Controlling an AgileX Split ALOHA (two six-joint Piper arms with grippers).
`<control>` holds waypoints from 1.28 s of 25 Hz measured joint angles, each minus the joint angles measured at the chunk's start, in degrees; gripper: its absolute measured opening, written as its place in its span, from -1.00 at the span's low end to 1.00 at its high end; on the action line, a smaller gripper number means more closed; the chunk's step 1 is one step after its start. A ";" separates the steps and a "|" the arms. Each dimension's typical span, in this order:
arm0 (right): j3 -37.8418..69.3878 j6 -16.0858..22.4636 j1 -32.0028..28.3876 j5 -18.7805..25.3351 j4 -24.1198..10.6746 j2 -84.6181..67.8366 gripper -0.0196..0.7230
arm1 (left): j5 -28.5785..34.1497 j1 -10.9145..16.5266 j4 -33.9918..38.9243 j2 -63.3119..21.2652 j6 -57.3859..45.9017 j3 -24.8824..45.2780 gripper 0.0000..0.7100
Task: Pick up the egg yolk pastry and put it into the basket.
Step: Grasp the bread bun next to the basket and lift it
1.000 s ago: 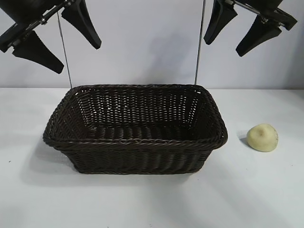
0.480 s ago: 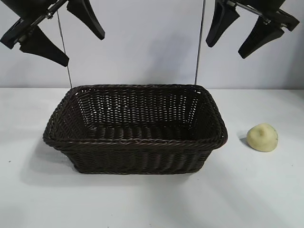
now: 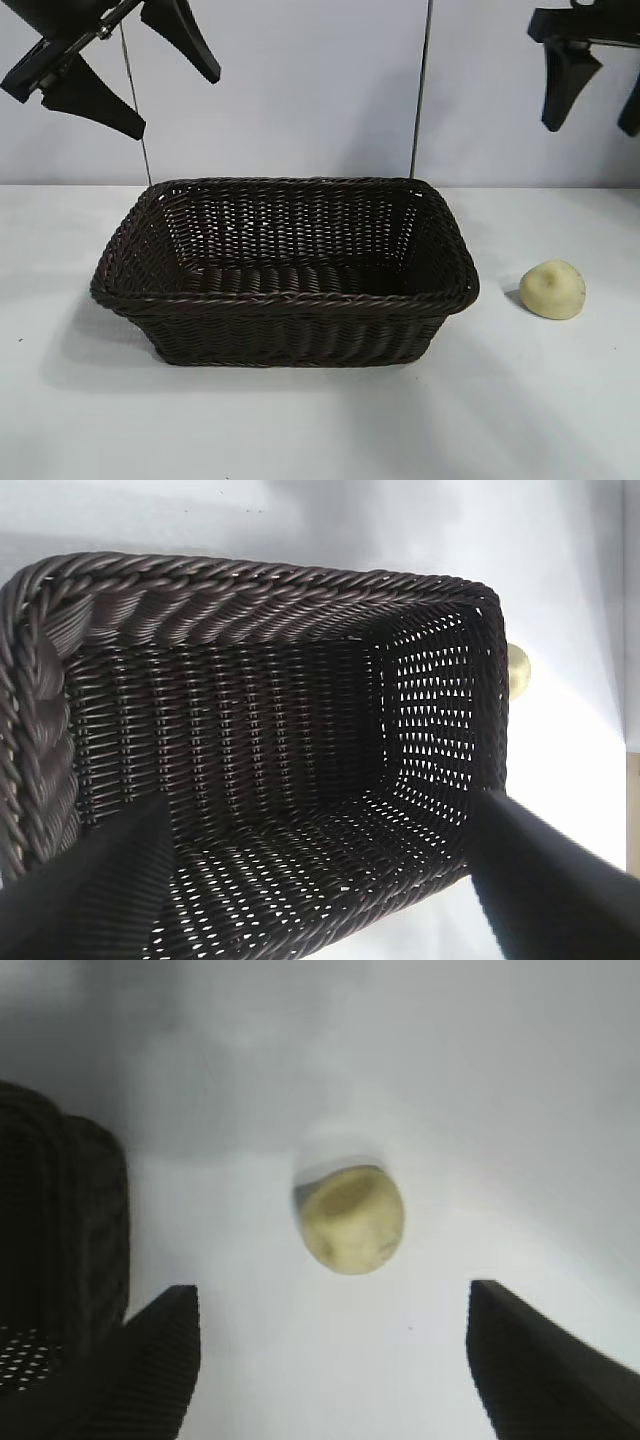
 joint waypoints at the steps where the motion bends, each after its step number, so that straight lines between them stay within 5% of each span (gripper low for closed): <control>1: 0.00 0.00 -1.36 0.13 0.20 0.00 0.50 | -0.02 0.00 0.00 0.00 0.00 0.00 0.65; 10: 0.00 -2.31 -3.92 0.99 6.20 0.10 0.50 | -0.79 0.00 -0.02 0.00 0.05 0.00 0.65; 32: 0.00 -3.64 -3.91 -1.51 10.71 21.23 0.50 | -1.09 0.00 -0.02 0.00 0.05 0.00 0.65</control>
